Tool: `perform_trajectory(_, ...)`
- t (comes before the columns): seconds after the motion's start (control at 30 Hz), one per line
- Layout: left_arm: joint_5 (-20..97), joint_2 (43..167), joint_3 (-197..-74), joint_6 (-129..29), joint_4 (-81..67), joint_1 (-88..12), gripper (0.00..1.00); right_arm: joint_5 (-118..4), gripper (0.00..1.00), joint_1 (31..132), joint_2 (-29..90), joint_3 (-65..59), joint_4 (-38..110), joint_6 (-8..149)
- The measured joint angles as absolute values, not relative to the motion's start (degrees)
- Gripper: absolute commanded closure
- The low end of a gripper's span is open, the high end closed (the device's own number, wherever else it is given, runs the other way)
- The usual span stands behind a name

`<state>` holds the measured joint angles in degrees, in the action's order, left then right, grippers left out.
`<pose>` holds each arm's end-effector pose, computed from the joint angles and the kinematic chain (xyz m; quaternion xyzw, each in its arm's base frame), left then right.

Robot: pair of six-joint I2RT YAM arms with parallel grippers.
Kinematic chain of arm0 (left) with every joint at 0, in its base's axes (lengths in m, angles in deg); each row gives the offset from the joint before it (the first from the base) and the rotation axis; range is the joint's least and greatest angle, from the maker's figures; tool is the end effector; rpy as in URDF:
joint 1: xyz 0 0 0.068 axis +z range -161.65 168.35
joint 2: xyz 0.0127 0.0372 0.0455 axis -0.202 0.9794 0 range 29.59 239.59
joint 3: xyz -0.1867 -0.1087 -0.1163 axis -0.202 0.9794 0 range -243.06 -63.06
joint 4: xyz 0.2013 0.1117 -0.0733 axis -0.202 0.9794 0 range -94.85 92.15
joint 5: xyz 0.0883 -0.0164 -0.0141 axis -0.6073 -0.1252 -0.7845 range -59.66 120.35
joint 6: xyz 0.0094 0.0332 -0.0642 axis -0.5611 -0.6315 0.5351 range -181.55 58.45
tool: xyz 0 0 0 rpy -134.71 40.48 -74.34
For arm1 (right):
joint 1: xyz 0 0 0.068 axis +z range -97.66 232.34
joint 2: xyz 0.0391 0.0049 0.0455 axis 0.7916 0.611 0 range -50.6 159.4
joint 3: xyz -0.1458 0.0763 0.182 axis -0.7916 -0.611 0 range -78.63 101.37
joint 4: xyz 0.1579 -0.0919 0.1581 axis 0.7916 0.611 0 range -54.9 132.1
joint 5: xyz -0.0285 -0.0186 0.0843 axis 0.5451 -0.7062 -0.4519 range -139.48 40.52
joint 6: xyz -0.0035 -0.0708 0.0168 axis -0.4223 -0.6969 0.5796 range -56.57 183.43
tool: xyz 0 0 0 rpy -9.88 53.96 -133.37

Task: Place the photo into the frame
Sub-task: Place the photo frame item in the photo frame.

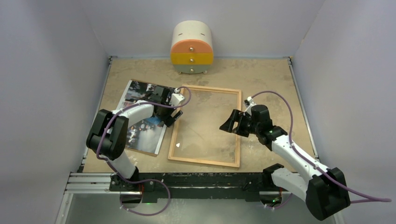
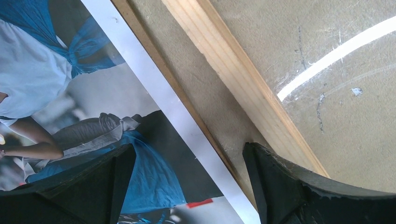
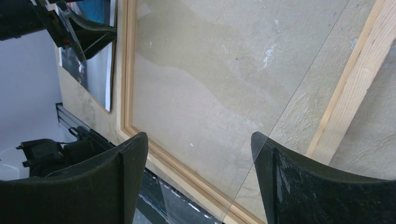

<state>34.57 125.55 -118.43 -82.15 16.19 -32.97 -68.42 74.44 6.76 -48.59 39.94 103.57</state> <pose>0.2939 -0.1195 0.1295 0.3550 0.9015 -0.0373 0.2447 0.2060 0.1050 0.1926 0.0567 0.8652 0.3698 0.3339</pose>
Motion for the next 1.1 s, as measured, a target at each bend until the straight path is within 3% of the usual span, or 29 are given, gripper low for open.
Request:
perform_trajectory(0.83, 34.62, 125.57, -118.43, -82.20, 16.25, -31.79, 0.09, -70.25, 0.17, 67.14, 18.46, -43.83, 38.06, 97.74)
perform_trajectory(1.0, 34.62, 125.57, -118.43, -82.22, 16.23, -31.79, 0.09, -73.64, 0.23, 65.57, 21.28, -43.83, 33.01, 98.57)
perform_trajectory(1.1, 34.62, 125.57, -118.43, -82.22, 16.25, -31.79, 0.09, -76.18, 0.35, 64.72, 23.07, -43.83, 30.02, 99.49)
